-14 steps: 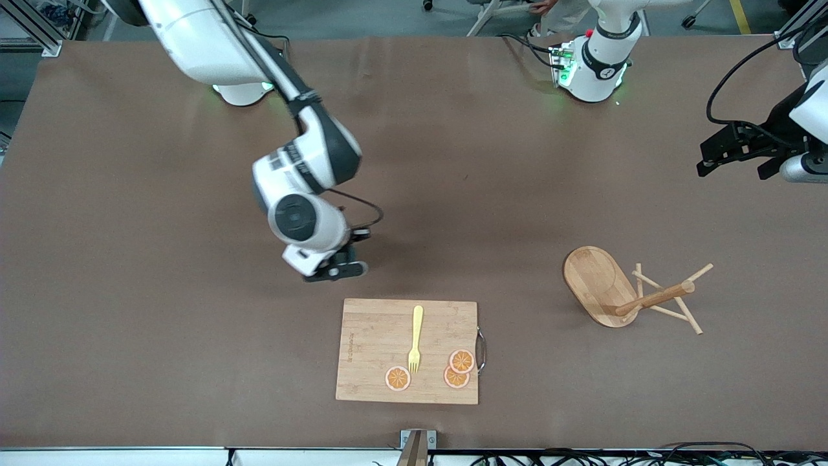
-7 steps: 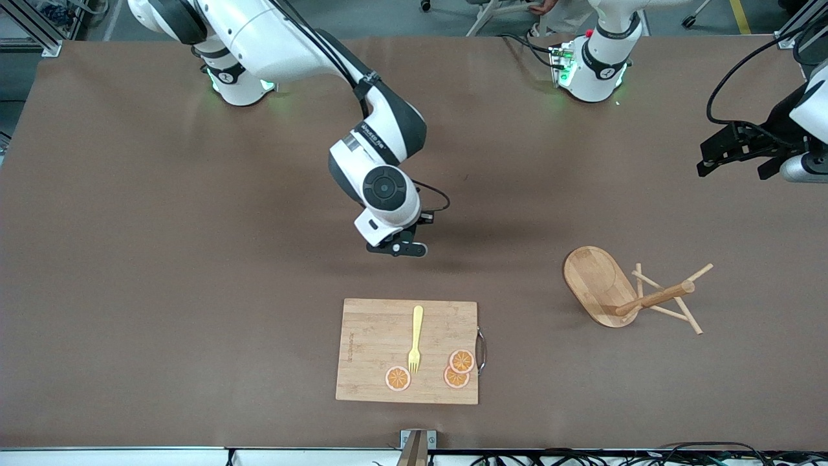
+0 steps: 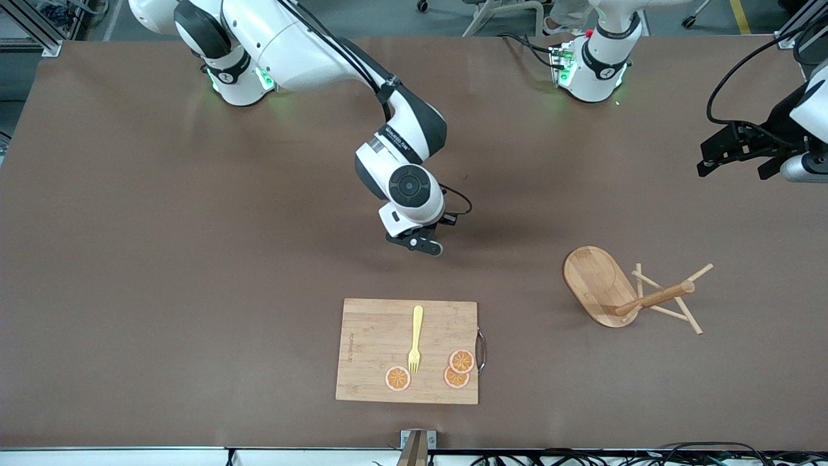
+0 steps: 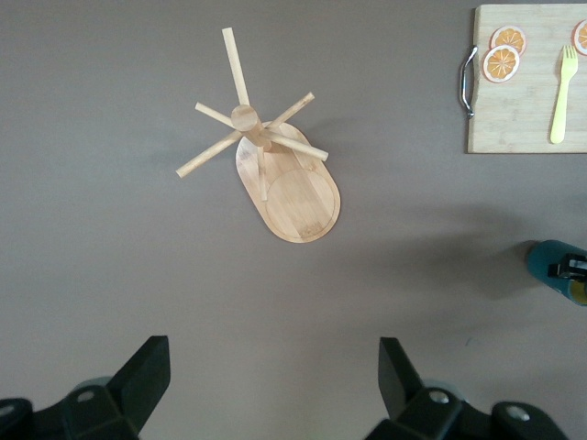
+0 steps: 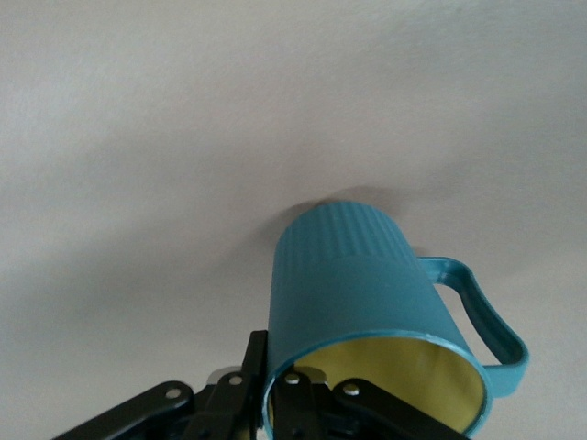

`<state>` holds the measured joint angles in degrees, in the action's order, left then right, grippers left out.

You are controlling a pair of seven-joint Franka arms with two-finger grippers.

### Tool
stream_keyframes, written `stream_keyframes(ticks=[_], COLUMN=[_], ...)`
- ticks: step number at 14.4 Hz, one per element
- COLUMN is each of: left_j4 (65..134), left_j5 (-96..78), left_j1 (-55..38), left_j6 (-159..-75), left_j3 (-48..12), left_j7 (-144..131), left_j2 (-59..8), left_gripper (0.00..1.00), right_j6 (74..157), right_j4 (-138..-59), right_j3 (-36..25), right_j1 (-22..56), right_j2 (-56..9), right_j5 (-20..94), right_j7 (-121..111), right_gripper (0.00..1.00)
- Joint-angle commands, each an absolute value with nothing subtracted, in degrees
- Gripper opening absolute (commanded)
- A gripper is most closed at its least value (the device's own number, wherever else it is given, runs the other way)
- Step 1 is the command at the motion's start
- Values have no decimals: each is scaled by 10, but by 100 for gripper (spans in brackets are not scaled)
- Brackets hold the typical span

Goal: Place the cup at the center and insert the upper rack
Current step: 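Carry the mug with the right gripper toward the table middle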

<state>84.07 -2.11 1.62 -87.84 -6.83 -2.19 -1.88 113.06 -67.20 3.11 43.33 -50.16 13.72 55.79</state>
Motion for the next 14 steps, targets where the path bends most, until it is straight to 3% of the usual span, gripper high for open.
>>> stream_keyframes(ticks=[1,14], left_j4=[837,837], left_j5=[-24,-30], left_j1=[18,16], left_j6=[-880,-884], left_j3=[-69,-69], left_j7=[-15,-23], left_j2=[-16,-18], left_gripper=[100,100], right_j6=[1126,1119], right_j4=[-656,-658], right_j3=[41,56], right_j1=[432,443], right_j2=[-507,-527], right_j5=[150,151], right_j7=[518,507], right_gripper=[0,2])
